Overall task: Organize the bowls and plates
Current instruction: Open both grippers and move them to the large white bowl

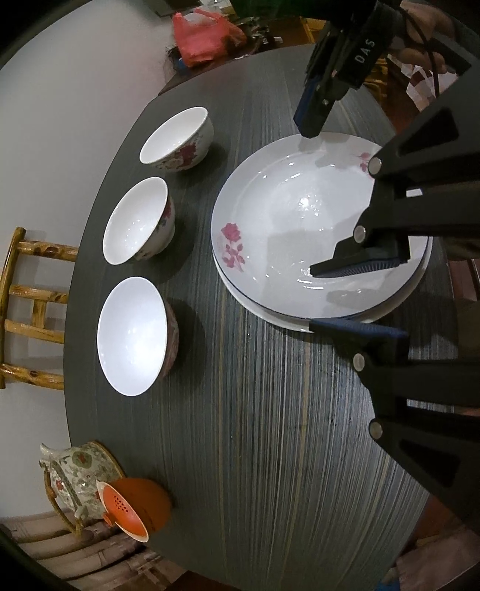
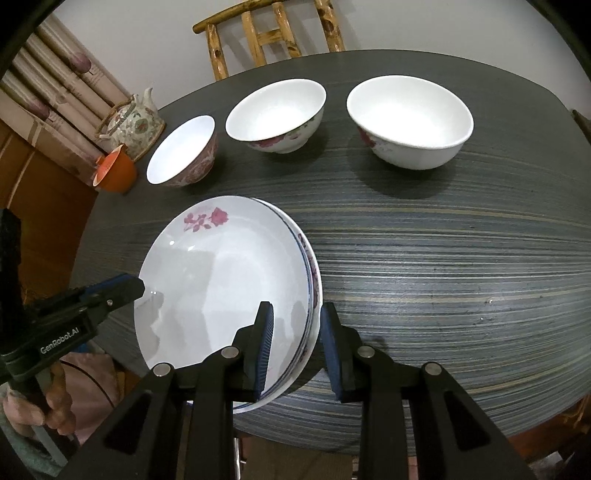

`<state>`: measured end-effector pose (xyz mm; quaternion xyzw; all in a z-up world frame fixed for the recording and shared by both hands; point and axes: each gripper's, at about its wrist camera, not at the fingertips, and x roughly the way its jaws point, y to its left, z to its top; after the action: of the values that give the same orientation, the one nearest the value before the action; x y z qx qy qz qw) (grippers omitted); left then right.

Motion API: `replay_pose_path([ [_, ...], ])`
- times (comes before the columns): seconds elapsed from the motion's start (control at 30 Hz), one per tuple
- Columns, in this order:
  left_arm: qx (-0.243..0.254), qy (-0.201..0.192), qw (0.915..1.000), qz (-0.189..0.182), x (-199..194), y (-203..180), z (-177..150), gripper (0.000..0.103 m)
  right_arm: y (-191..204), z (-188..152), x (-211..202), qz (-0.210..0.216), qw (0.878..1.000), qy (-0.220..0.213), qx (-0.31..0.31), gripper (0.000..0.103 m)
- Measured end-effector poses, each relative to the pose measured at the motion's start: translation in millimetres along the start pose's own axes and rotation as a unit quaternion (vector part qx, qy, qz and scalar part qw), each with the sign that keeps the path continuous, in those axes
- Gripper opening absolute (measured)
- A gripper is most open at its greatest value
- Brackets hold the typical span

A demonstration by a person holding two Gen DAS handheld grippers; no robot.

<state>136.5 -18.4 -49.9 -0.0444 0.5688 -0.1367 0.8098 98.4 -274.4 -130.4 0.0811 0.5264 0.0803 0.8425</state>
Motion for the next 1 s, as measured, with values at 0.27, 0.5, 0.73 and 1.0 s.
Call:
replay_pose_path([
  [0.27, 0.004, -0.047, 0.9984, 0.032, -13.9, -7.0, 11.3, 0.023, -15.8, 10.0, -9.4, -0.008, 1.0, -0.017, 0.015, 0.026],
  [0.5, 0.018, -0.045, 0.9987, -0.014, -13.3, -31.6, 37.9, 0.023, -46.6, 28.0, -23.1, -0.029, 0.998, -0.034, 0.032, 0.026],
  [0.73, 0.022, -0.03, 0.998, -0.052, 2.8, -64.9, 68.5, 0.023, -86.8, 64.0, -38.2, -0.055, 0.994, -0.061, 0.066, 0.026],
  [1.0, 0.037, -0.005, 0.9974, -0.063, 33.9, -97.9, 96.2, 0.023, -108.2, 106.3, -22.7, -0.066, 0.993, -0.055, 0.084, 0.026],
])
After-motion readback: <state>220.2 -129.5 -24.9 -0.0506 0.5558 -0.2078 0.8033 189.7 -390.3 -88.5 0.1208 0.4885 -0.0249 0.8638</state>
